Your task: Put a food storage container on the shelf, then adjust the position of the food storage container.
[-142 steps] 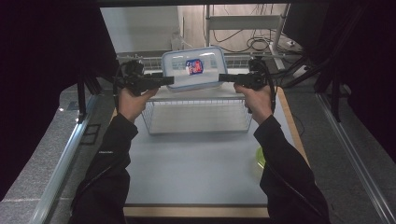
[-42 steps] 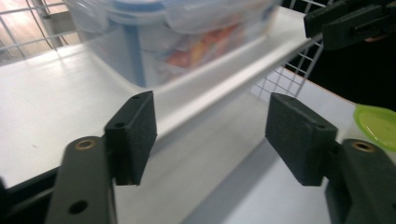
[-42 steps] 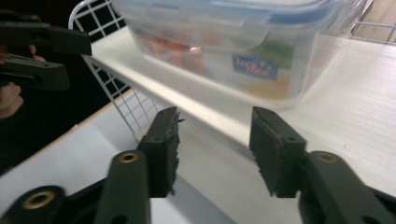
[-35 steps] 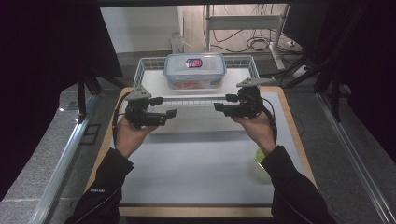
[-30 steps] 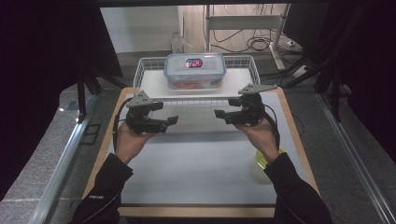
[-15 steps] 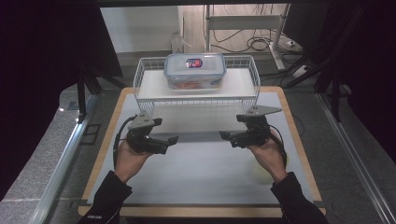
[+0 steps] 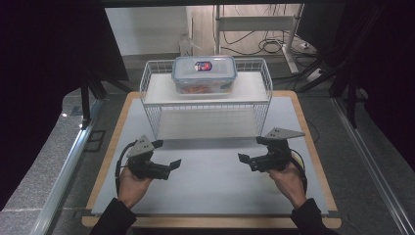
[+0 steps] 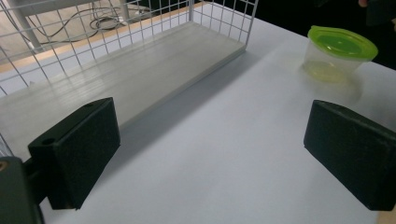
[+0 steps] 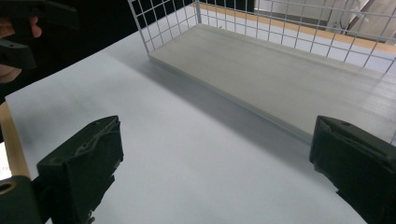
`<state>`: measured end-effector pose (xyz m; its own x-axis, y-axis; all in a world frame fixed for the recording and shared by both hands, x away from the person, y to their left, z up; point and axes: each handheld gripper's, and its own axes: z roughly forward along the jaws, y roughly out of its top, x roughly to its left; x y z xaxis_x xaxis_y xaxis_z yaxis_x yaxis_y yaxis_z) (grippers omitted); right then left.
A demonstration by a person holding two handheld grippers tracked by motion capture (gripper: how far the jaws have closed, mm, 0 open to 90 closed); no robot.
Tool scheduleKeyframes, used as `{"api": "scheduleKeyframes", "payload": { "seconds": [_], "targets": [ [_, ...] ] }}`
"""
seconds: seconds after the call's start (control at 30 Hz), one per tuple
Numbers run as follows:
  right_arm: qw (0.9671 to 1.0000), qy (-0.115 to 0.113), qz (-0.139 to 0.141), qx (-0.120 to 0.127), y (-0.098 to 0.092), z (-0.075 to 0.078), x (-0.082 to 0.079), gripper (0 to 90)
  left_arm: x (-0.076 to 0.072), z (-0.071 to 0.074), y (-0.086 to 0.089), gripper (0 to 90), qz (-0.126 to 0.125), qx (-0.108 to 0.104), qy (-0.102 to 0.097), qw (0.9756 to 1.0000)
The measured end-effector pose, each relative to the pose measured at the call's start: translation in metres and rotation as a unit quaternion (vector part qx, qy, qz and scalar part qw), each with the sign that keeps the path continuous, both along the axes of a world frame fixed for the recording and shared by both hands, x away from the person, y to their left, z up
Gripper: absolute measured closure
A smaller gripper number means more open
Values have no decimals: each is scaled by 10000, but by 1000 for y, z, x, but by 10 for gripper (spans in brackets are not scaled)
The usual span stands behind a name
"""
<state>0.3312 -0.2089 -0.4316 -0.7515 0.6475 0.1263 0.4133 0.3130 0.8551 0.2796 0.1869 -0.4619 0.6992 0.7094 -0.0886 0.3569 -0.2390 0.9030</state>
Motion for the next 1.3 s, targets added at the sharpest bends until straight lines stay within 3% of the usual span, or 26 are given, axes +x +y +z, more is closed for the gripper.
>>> {"api": "scheduleKeyframes", "payload": {
  "seconds": [0.2,0.3,0.53,0.73,0.93,1.2,1.3],
  "targets": [
    [9999,-99,-85,-51,-4,-12,-15,37,-18,-18,-1,27,89,298,-74,9995],
    [9999,-101,-116,-80,-6,-19,-23,39,-28,-27,0,30,140,453,2,9989],
    [9992,-114,-189,-343,-11,-32,-35,39,-47,-37,6,27,156,751,-81,9970],
    [9982,-57,-187,-560,-11,-41,-43,39,-48,-47,9,45,214,922,20,9955],
    [9958,-5,-346,-848,-10,-46,-45,37,-48,-47,8,44,304,941,1,9951],
    [9946,144,-692,-759,-20,-40,-40,20,-47,-48,11,43,404,976,65,9944],
    [9929,37,-901,-776,-28,-34,-40,134,-47,-48,11,44,425,961,73,9944]
  ]
}}
